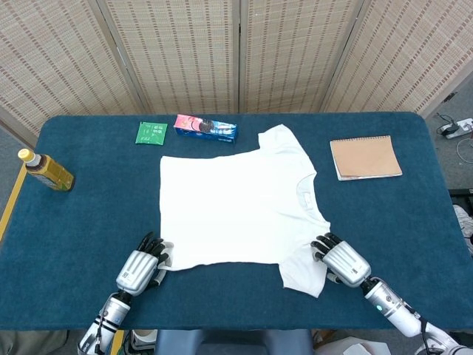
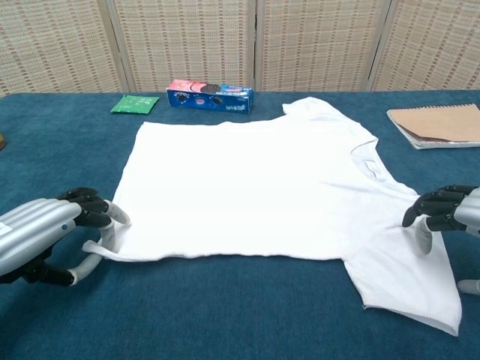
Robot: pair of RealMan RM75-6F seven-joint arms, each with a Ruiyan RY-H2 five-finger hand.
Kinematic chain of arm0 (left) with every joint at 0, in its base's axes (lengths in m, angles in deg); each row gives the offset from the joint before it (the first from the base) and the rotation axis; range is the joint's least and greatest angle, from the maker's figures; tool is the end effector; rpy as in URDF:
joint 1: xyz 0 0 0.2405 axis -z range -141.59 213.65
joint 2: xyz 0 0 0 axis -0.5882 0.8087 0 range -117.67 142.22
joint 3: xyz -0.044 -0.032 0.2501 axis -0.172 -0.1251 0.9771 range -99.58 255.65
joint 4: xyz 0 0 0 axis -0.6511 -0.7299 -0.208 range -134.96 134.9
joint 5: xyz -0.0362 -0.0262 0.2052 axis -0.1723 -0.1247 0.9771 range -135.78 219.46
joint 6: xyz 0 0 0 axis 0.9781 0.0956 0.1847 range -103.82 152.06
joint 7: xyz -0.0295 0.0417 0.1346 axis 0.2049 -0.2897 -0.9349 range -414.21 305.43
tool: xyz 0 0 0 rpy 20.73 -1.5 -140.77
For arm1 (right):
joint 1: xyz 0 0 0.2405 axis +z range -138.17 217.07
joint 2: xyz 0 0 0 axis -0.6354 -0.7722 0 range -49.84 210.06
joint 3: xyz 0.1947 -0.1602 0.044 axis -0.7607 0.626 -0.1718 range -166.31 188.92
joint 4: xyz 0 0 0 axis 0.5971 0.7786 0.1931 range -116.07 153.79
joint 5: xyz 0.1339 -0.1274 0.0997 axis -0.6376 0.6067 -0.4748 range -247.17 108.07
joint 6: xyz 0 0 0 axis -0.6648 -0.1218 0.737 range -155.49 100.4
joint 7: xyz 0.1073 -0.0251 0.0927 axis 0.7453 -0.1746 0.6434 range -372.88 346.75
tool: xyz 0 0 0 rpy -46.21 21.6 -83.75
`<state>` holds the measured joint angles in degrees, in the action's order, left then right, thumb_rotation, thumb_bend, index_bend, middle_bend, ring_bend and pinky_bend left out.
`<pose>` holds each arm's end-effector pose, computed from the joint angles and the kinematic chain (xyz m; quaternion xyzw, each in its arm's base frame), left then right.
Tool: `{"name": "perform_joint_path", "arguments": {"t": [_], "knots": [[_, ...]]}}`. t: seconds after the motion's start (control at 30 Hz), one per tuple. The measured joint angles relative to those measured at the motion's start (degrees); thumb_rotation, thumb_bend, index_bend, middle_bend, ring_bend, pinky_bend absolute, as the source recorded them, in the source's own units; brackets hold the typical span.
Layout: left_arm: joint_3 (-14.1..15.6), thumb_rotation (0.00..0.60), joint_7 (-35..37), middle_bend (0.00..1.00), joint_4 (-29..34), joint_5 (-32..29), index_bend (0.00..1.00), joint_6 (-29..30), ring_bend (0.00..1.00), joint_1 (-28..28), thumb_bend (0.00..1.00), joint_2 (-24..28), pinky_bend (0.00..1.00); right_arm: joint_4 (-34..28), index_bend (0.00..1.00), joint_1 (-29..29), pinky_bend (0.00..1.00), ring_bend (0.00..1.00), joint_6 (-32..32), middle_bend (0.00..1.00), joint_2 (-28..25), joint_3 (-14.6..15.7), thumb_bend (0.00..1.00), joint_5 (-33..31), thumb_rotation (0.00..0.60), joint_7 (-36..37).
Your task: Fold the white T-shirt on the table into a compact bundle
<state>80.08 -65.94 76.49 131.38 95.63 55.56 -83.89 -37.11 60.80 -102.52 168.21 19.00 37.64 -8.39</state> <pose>-0.2284 0.2164 -0.0451 -0.7318 -0.3714 -0.3951 0.4129 -0.3061 -0.2282 0.0088 0.8321 -0.2374 0.3369 0.3711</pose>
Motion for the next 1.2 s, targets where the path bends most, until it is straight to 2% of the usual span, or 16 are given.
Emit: {"name": "perform_joint_path", "arguments": {"t": [0.37,0.7,0.93,1.2], "knots": [[-0.08,0.6,0.56,0.25,-0.28,-0.07,0.64,0.15,0.16,0.03,0.52,0.1,0.0,2.6,0.49,0.59,0.2,0.18,-2.37,0.3,1.85,0.62,0.24,0.31,0.6,1.57],[-0.34,0.6,0.92,0.25,-0.51,-0.25,0.65,0.21,0.16,0.14,0.52,0.17,0.0,5.68,0.64,0.74,0.2,0.21,-4.68,0.38,3.25,1.87,0.43,1.0,0.6,3.83],[-0.99,0.6,2.51,0.29,-0.61,-0.57,0.69,0.43,0.18,0.3,0.55,0.71,0.0,4.67,0.73,0.81,0.2,0.24,-6.4,0.43,2.77,2.23,0.47,1.1,0.6,5.23],[-2.01,0.6,5.67,0.31,1.6,-1.5,0.7,0.73,0.2,0.38,0.56,3.01,0.0,-0.12,0.75,1.29,0.2,0.25,-7.46,0.44,1.27,2.04,0.48,0.94,0.6,6.08]]}}
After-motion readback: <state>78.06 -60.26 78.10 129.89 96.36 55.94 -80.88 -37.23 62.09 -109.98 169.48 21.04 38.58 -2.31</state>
